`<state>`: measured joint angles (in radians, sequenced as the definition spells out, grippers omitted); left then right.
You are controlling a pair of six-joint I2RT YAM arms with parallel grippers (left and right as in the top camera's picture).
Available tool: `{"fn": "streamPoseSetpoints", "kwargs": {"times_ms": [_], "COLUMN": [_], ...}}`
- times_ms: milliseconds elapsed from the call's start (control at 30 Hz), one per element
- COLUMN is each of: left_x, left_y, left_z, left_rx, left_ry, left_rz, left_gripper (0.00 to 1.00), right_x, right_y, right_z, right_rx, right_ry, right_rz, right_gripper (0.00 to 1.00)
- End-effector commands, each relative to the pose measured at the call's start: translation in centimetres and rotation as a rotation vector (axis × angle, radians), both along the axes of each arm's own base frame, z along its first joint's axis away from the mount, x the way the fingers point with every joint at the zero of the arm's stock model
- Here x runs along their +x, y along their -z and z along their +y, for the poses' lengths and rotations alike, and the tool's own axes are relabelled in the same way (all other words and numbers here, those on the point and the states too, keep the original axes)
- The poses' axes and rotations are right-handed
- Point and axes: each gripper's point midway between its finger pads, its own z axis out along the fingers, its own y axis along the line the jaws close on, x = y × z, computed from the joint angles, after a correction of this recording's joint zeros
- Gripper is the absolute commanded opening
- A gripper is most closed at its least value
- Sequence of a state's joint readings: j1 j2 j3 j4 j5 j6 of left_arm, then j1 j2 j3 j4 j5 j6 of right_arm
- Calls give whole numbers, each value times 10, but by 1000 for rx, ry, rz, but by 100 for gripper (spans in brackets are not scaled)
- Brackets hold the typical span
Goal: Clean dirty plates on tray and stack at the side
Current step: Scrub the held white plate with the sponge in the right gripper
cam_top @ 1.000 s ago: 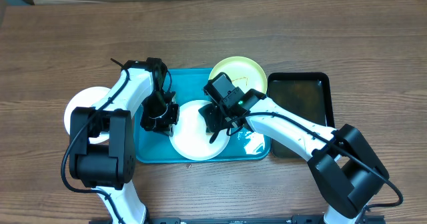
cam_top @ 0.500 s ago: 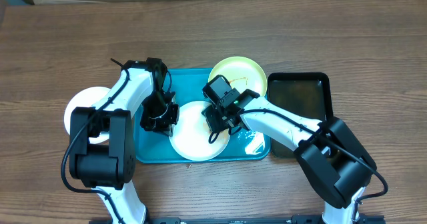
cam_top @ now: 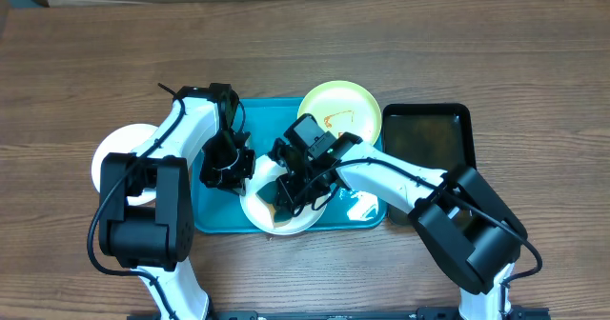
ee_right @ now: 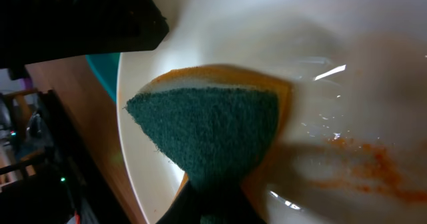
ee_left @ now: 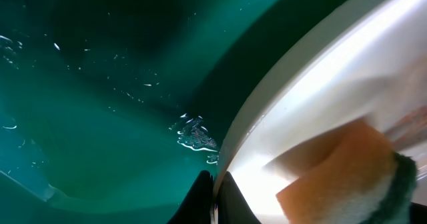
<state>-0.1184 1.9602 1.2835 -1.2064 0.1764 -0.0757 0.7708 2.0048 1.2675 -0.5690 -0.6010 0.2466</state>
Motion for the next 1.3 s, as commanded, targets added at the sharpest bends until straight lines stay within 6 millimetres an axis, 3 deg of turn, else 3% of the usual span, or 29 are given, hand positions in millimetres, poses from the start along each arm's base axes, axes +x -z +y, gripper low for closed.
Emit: {"fn": "streamPoseSetpoints", "kwargs": {"times_ms": [0, 200, 433, 533, 800, 1000, 1267], "left_x": [-3, -3, -3, -3, -3, -3, -3], "left_y": [4, 4, 4, 4, 5, 5, 4], "left_z": [-4, -4, -4, -4, -4, -4, -4], "left_rx": [-2, -2, -2, -2, -2, -2, -2], "left_ry": [-3, -3, -3, -3, -3, -3, -3], "left_rz": [19, 19, 19, 19, 18, 18, 19], "left_gripper": [4, 4, 4, 4, 4, 4, 4], "right_x": [27, 77, 111, 116, 87, 58, 11], "right_y": [20, 27, -4, -9, 9, 23, 24], "right_z": [-22, -67, -74, -75, -89, -76, -56], "right_rx": [-160, -299, -356, -369, -431, -397, -397], "right_ry": [120, 294, 278, 287, 244, 182, 61], "right_rz": [-103, -193, -321, -342, -251, -191, -123], "right_gripper": [8, 4, 4, 4, 4, 4, 4]}}
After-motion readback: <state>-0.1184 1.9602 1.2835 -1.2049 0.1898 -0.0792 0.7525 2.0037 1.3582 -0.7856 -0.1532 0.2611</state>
